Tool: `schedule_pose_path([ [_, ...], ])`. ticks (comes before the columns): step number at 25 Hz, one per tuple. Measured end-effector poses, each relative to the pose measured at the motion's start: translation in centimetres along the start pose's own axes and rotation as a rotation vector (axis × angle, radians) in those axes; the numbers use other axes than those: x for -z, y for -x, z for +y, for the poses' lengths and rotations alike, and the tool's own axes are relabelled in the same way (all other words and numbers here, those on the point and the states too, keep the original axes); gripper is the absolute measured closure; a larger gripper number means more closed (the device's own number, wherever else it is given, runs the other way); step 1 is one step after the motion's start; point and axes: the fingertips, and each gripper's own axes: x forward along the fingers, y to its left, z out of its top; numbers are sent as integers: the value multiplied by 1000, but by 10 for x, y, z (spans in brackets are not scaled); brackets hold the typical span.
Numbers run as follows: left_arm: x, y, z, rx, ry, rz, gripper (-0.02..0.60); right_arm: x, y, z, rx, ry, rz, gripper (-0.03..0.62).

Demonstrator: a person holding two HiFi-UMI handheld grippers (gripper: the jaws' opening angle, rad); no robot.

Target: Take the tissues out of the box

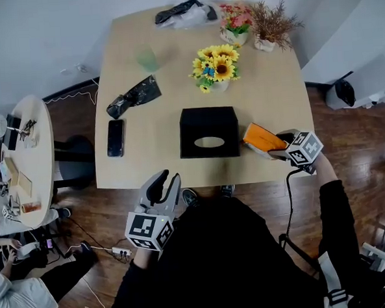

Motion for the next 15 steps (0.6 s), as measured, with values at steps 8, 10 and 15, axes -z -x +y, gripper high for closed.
schedule_pose_path([
  [8,-5,-1,1,8,-3,-11,485,-3,22,-8,99,-61,-78,238],
  [10,-5,-1,4,7,1,-14,485,-11,37,-7,141,-69,-147,260],
  [15,-7,-3,6,16,-3,-27,485,-73,95,2,297,-107,-495,390],
])
